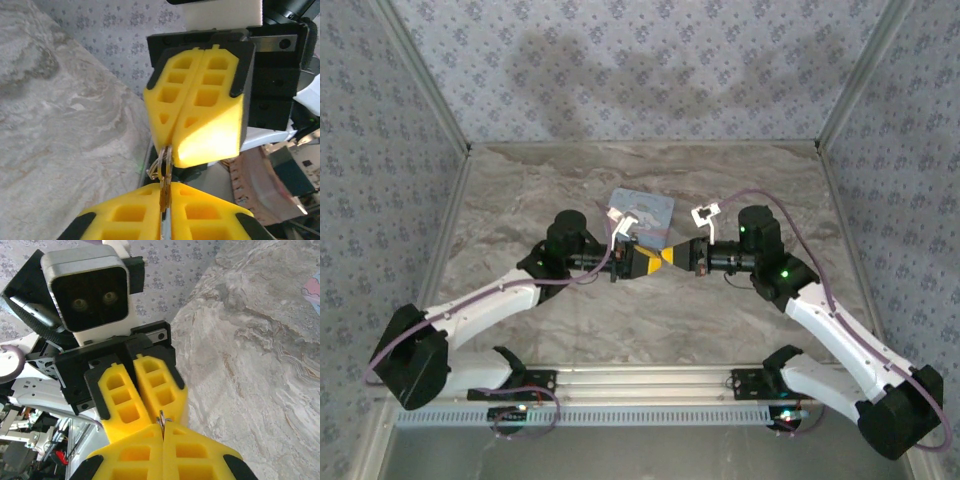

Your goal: Unlock a padlock with a key

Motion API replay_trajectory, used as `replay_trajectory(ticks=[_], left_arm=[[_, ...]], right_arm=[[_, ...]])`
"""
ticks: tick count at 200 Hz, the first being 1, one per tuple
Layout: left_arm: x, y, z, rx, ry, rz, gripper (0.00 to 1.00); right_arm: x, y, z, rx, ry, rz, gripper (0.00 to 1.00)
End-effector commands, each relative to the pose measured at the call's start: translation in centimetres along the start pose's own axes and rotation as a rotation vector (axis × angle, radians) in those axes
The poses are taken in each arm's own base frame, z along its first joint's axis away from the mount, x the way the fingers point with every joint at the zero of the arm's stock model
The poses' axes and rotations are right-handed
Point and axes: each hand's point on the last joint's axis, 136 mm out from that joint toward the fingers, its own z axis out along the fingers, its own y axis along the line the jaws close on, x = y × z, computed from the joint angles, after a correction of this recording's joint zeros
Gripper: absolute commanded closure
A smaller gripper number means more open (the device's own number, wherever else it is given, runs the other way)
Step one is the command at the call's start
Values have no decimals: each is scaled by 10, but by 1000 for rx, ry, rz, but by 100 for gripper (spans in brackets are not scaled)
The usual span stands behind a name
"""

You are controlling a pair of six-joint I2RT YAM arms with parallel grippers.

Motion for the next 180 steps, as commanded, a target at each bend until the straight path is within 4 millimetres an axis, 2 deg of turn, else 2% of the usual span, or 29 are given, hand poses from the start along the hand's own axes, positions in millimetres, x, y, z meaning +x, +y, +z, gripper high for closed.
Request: replay_trajectory(ticks=[1,19,29,46,63,79,116,154,180], left_arm=[[-7,-4,2,12,-7,24,91],[-7,-5,2,15,-7,28,100],[-7,-6,1,16,-4,32,100],[-3,-6,1,4,19,36,100],[1,-7,-1,-4,47,41,100],[6,-8,-3,-12,85,42,100],[11,-18,-5,16,149,40,100],[12,-20,-5,24,171,41,100],[12,-23,-4,35,182,41,100]], right_arm=[[0,14,-2,-54,-3,-26,100],[2,13,-1,-58,3,-22,100],[3,11,-2,-46,6,-21,100],[3,7,-6,-22,6,-20,88],[1,5,-12,4,2,-33,72],[0,6,-16,30,14,-53,65],[0,17,-17,-5,55,-74,66],[4,25,-11,-33,98,-86,65],[10,22,-7,-23,136,-85,65]])
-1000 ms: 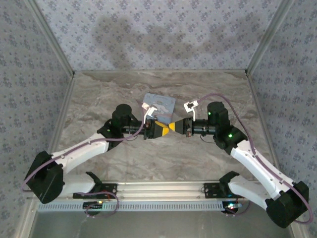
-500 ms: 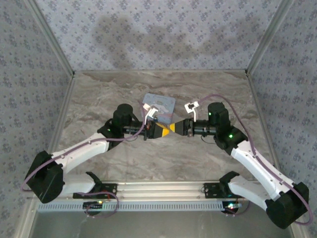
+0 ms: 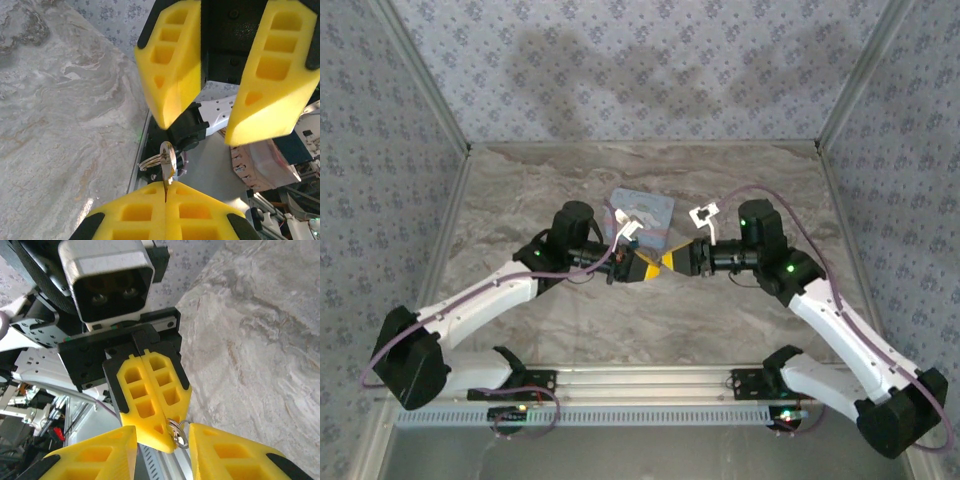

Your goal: Unlock a padlock with a key

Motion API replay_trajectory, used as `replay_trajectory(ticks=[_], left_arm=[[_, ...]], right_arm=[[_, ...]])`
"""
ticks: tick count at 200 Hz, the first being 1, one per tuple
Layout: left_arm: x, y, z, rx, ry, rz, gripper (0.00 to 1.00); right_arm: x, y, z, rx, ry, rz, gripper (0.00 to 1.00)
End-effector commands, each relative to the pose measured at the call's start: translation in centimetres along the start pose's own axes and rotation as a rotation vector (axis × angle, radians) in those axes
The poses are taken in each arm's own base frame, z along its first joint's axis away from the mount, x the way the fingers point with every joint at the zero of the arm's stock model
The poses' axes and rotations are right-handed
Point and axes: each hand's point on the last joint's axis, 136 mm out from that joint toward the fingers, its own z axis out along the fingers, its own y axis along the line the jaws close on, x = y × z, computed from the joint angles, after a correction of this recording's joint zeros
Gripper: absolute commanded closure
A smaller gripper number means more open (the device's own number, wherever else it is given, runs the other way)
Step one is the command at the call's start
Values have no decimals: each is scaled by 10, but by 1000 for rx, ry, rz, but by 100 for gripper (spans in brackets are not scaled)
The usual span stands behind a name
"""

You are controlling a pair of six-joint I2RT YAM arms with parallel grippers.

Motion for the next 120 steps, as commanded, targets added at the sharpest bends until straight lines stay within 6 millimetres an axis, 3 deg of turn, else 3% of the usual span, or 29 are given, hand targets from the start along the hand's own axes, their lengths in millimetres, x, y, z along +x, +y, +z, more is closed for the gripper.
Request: replay_trajectory(ticks=[1,100,120], left_arm=[[-3,-14,-2,45,22,40,100],[-1,-21,-2,71,62,37,100],[-1,-22,-2,74,69,37,100]], right_arm=[[3,9,0,-20,44,-24,65],[9,16,10,-50,97,-48,68],[8,17,10,-56,96,-51,81]])
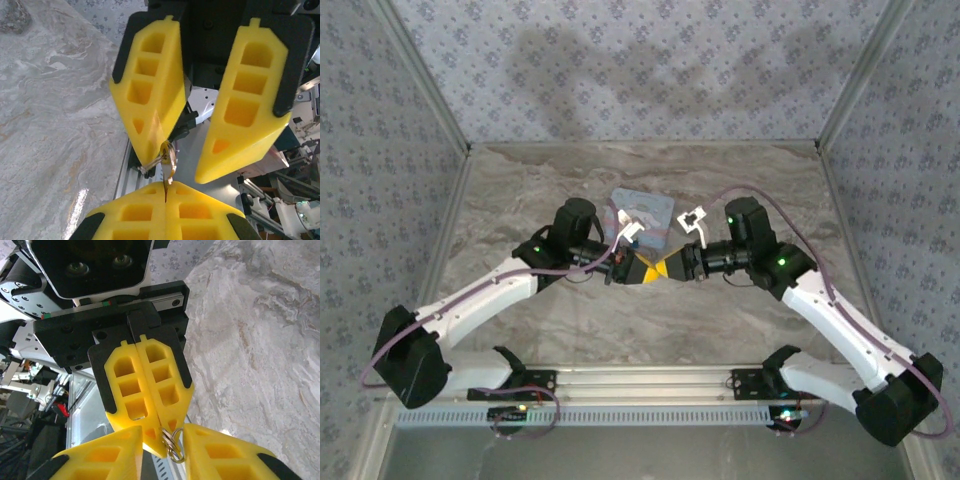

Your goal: Unlock a padlock with a key

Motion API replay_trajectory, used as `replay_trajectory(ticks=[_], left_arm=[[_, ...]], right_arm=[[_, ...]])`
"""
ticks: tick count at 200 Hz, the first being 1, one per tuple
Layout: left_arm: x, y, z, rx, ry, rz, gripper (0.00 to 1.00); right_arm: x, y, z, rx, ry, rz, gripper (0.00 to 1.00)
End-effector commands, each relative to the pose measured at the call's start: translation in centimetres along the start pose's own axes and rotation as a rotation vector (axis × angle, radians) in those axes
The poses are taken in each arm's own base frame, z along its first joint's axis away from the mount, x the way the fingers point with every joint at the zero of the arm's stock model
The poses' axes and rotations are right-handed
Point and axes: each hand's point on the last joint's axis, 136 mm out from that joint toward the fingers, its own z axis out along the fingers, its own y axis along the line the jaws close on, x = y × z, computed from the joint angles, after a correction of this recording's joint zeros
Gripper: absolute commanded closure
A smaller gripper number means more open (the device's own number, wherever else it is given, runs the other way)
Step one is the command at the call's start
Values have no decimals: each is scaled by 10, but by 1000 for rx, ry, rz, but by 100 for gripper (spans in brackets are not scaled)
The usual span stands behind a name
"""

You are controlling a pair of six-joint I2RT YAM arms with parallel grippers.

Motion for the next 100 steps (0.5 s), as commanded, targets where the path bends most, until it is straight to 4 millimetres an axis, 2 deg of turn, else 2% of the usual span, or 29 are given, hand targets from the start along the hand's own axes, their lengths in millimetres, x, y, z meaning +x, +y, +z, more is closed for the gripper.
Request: replay_trajectory(ticks=[1,16,36,47,68,77,91,100], left_arm=[[-5,-13,-1,38,17,36,100],[-4,-12,-1,35,20,35,100],[-4,-10,-2,15,17,35,100],[-5,-7,-4,-10,6,38,100],[-16,5,-15,-88,-71,31,80],[-25,11,-24,-122,-145,23,76],[-39,23,-41,-190,-279,0,60],[-45,27,-49,-227,-352,-7,55]], right_arm=[[-5,11,-2,-25,1,-30,81],[-5,11,-2,-25,1,-35,93],[-4,8,-3,-9,-2,-43,100],[-5,7,-4,6,-17,-49,100],[-17,3,-11,64,-112,-77,100],[-25,-1,-16,103,-174,-90,100],[-40,-7,-25,152,-298,-103,100],[-51,-11,-33,186,-391,-108,100]])
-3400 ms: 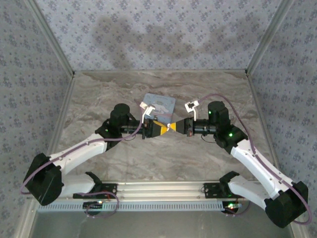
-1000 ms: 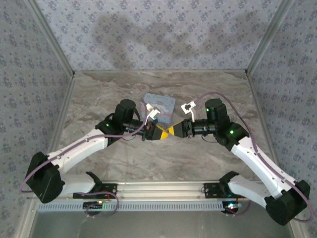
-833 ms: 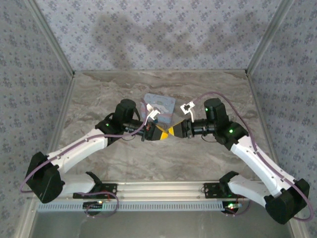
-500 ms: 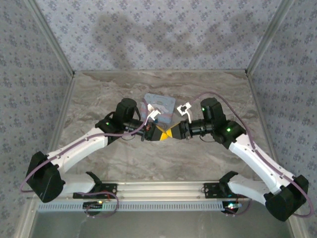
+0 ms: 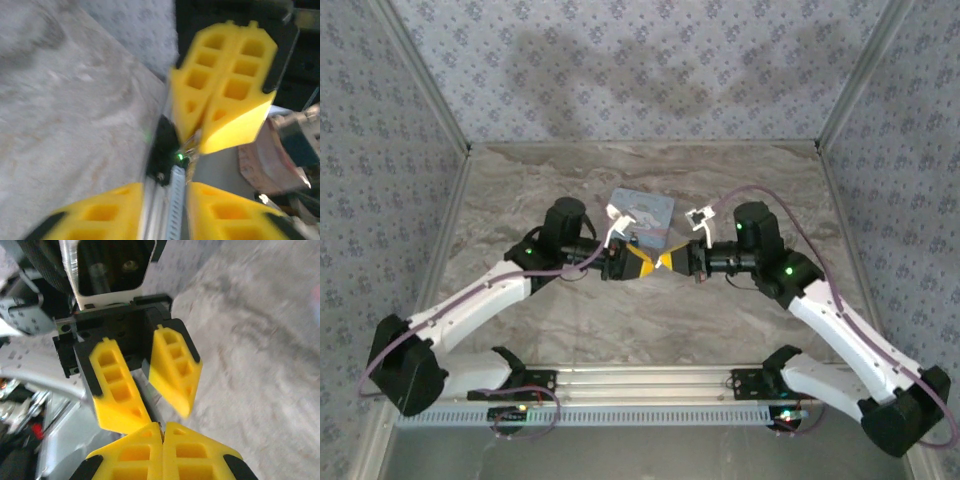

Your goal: Unlock a padlock with a key

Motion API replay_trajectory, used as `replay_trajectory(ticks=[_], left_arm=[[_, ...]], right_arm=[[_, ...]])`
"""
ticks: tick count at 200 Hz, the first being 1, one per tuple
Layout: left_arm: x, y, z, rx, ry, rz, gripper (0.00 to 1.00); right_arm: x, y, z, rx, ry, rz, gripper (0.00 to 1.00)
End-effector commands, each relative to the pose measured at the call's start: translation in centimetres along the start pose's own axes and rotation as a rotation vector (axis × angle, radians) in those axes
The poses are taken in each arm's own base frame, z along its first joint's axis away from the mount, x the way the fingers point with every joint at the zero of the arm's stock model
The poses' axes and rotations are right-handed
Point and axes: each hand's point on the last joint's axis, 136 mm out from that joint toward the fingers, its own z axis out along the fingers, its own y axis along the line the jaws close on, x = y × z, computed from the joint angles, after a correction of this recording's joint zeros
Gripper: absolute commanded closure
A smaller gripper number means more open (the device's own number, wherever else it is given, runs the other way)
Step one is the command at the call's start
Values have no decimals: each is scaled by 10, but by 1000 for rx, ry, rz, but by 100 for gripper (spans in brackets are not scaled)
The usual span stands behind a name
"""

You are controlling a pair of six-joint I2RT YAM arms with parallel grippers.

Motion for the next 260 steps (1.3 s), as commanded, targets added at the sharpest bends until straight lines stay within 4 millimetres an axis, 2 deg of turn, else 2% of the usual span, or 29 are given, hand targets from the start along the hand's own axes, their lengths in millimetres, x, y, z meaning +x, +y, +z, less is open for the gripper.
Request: replay_trajectory(ticks=[1,22,42,55,78,90,128,169,222,260], left_arm=[[-35,10,-23,-106,-235,-3,55],[-50,14,-37,-177,-350,-13,51],[-69,-1,-49,-141,-470,5,45],[-80,-10,-55,-124,-532,17,36],[-90,-26,-49,-101,-567,63,34],[-92,-29,-43,-102,-576,74,25],[-100,-36,-30,-37,-608,79,25],[-109,-58,-24,54,-613,127,29],[-113,-75,-17,126,-595,158,40],[-114,-82,-12,151,-575,178,67]], right_arm=[[-38,-11,-15,106,-256,-33,100],[-57,-20,-27,133,-441,-17,100],[-72,-18,-36,110,-580,10,100],[-80,-13,-41,73,-664,21,100],[-88,0,-42,25,-747,18,100],[-90,9,-41,1,-766,13,100],[-93,27,-40,-60,-787,15,100],[-89,29,-37,-70,-777,22,100],[-87,25,-33,-58,-771,27,100],[-88,25,-34,-66,-779,31,100]])
